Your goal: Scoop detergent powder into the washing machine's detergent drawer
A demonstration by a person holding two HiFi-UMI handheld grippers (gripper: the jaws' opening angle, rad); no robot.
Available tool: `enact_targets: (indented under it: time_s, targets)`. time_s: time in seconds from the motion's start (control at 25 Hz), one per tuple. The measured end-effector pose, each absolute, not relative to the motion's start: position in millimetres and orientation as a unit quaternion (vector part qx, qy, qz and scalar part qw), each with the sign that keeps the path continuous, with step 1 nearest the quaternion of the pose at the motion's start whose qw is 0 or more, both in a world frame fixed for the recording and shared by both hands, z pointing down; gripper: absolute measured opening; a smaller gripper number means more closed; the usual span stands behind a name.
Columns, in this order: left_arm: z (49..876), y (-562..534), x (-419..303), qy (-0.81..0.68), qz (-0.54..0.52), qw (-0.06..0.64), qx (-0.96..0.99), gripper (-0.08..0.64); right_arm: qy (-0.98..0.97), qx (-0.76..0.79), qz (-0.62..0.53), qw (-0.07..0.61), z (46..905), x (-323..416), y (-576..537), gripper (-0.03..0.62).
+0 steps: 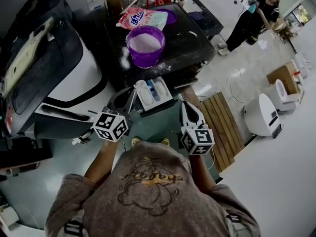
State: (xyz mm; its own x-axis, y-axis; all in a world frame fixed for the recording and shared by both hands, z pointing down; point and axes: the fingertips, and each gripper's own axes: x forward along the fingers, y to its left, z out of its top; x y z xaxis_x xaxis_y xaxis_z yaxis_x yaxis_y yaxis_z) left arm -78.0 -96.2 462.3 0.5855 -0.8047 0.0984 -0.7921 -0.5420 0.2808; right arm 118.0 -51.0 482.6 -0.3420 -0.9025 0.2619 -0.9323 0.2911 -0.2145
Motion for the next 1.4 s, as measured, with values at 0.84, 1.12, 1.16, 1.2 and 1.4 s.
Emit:
enact_targets:
  time_s: [0.84,1.12,1.16,1.2,1.4]
  targets:
    - [457,-91,-59,-0.479,-0.007,0.125,0.869,0.023,-0.816,0.552,0.167,0.039,484,128,-62,0.0]
    - [458,-92,-56,-0.477,-0.006,0.123,0.87,0.023,-0.814,0.555,0.171,0.034,482,129,-63,0.0]
    - [458,-92,-56,-0.478,-0.005,0.123,0.87,0.023,-0.814,0.553,0.173,0.032,483,128,-63,0.0]
    - [458,-92,-55,-0.478,-0.005,0.123,0.87,0.023,-0.815,0.552,0.174,0.03,483,128,-63,0.0]
    - [459,-91,-54,-0.477,-0.004,0.125,0.87,0.023,-0.816,0.551,0.17,0.03,479,126,-64,0.0]
